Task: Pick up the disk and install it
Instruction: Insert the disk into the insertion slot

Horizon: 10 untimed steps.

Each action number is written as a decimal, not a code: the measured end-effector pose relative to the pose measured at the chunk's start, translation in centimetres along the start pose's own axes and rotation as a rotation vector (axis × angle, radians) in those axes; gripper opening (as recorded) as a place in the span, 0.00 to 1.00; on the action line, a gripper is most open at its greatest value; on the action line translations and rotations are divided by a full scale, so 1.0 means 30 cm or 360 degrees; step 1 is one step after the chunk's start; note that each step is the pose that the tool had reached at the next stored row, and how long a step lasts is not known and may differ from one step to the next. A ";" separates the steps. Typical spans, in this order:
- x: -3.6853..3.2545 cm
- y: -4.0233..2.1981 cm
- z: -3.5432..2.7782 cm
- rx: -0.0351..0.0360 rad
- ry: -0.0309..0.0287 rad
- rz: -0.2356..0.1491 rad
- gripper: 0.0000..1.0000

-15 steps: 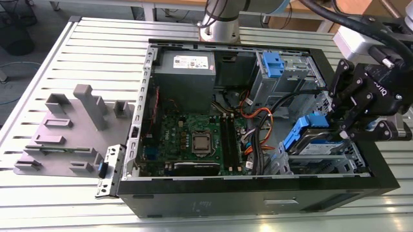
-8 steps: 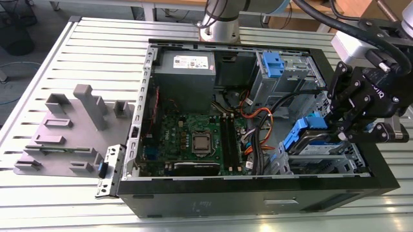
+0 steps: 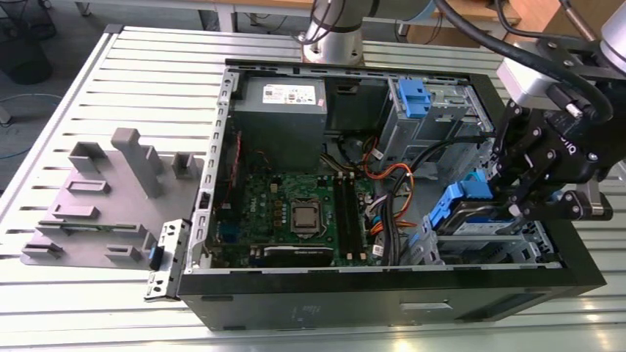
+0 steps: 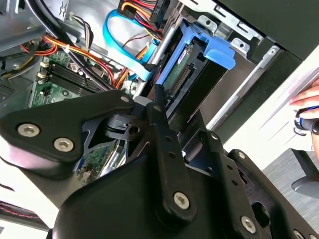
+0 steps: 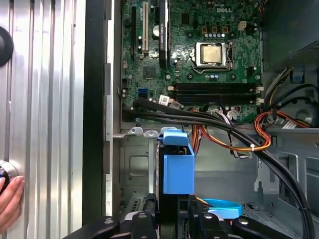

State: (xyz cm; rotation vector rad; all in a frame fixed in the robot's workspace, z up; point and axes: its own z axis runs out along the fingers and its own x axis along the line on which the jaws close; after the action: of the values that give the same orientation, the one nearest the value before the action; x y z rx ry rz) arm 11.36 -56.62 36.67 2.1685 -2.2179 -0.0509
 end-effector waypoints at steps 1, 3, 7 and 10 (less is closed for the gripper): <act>0.000 0.000 0.006 0.0000 0.00001 0.0000 0.35; 0.000 -0.001 0.018 -0.0002 0.00000 0.0000 0.35; 0.000 -0.001 0.023 -0.0003 0.00023 0.0000 0.35; 0.000 -0.001 0.023 -0.0003 0.00026 0.0000 0.36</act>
State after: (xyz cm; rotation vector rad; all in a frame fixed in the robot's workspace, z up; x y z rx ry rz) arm 11.36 -56.63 35.98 2.1667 -2.2160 -0.0515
